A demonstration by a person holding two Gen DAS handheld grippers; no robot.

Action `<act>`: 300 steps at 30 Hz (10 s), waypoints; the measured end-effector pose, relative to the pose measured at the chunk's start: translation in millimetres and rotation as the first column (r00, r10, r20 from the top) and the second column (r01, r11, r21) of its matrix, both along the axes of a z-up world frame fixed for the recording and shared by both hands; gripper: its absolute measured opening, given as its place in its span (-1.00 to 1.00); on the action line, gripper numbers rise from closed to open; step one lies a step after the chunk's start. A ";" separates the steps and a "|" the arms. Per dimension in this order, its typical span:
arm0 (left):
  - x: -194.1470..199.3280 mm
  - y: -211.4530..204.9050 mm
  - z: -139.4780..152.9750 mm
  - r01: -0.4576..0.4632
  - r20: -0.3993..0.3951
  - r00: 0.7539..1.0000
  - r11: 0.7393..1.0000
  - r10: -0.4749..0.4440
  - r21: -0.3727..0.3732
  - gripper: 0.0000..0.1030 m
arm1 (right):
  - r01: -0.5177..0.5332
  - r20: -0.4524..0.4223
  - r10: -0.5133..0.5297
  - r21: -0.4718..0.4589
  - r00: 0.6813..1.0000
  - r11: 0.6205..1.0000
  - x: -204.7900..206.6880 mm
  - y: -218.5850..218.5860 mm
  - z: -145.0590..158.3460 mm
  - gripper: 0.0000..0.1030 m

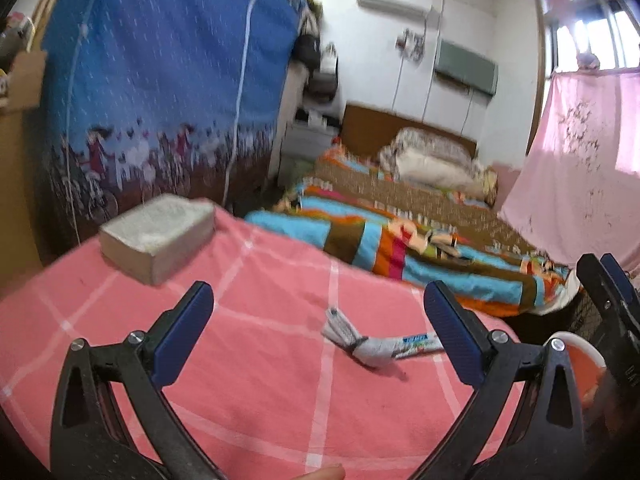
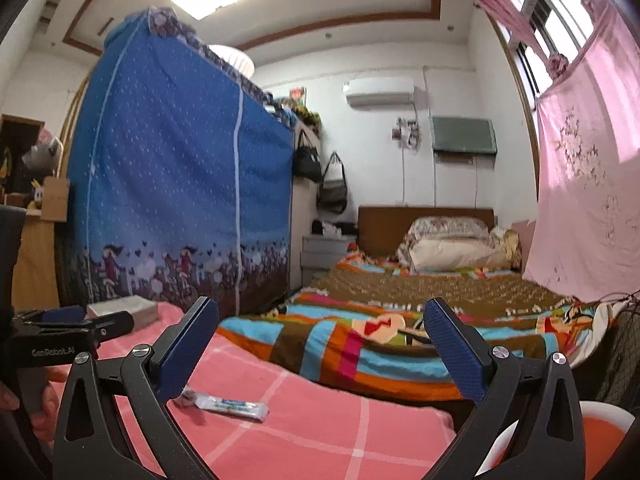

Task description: Collect trash

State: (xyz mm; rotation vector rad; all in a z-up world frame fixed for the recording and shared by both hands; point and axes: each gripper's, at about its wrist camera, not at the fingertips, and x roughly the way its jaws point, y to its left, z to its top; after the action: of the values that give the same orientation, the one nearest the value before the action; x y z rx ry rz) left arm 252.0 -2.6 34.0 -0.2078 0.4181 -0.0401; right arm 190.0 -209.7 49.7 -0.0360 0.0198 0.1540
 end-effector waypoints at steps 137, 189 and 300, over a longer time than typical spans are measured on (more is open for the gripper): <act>-28.2 -43.3 1.9 0.291 -0.108 0.953 0.954 -0.283 0.069 -0.58 | -0.235 -0.408 0.260 0.112 0.875 0.966 21.6 8.5 -32.3 -0.55; -72.4 -72.9 1.8 0.342 -0.061 0.940 0.929 -0.337 0.139 -0.58 | -0.197 -0.374 0.225 0.113 0.900 0.974 -51.2 -19.5 -45.2 -0.65; -170.4 -83.8 0.3 0.291 0.061 0.954 0.956 -0.293 0.045 1.00 | 0.217 -0.165 -0.186 0.198 0.969 0.956 -201.3 -108.8 -24.9 1.00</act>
State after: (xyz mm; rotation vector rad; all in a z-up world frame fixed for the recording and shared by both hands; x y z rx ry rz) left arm 81.6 -86.4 34.3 -0.1080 0.3792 -0.3299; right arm -11.3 -318.5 24.8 0.1929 0.1517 -0.0477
